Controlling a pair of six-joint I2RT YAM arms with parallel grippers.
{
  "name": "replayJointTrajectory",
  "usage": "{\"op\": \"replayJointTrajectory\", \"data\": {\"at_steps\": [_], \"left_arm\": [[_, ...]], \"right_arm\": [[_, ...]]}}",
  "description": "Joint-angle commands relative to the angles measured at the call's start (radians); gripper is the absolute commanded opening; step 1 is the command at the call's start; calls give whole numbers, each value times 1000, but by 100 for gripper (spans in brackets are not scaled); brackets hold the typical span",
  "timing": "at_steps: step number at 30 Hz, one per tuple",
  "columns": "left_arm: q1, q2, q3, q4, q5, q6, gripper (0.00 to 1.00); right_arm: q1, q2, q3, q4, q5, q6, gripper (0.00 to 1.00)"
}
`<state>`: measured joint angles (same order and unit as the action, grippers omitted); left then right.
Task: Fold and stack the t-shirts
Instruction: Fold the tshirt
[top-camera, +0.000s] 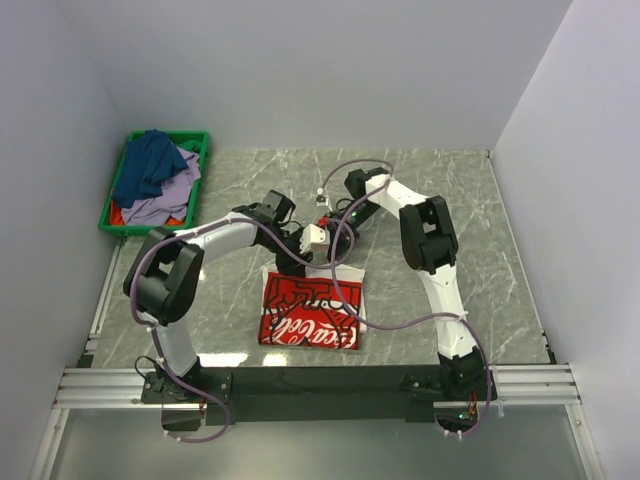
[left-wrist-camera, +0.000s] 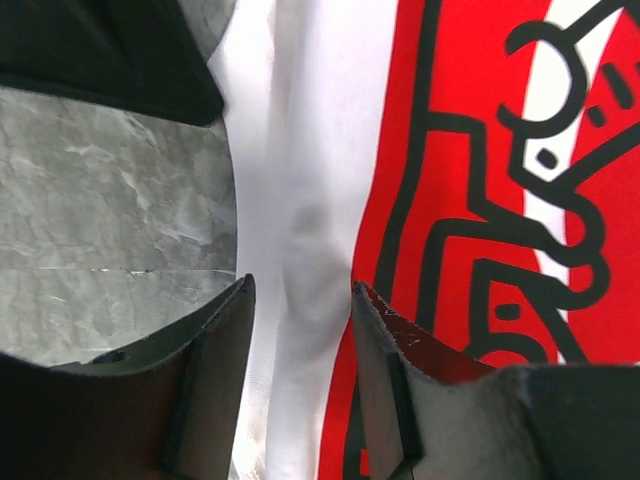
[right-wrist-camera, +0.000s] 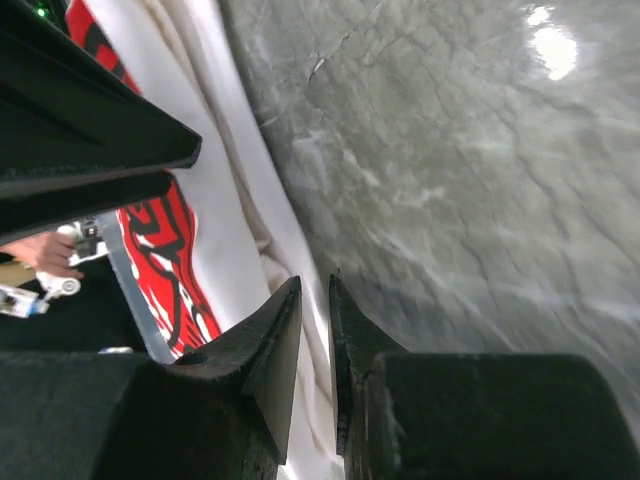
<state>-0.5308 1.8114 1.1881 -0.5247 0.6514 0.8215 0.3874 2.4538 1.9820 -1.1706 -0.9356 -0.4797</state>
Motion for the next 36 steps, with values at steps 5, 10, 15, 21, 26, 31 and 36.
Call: {"op": "replayJointTrajectory", "data": {"at_steps": [5,10,15,21,26,31,36], "left_arm": [[0,34,41,-1,-22,2,45],[3,8,53,-53,-3,18,19],[11,-55,47,-112,34,41,1],[43,-136,36,-147,30,36,1],[64,-120,34,-144,10,53,1],[68,-64,38,-81,-7,38,1],[66,3,85,-32,-29,22,1]], "right_arm": [[27,-1,-25,45,35,78,24],[24,2,-34,72,115,113,22],[25,-3,-51,66,133,105,20],[24,-15,-83,78,141,99,20],[24,-10,-74,77,141,104,20],[15,-19,-64,84,147,112,19],[-7,-39,-45,95,173,125,20]]}}
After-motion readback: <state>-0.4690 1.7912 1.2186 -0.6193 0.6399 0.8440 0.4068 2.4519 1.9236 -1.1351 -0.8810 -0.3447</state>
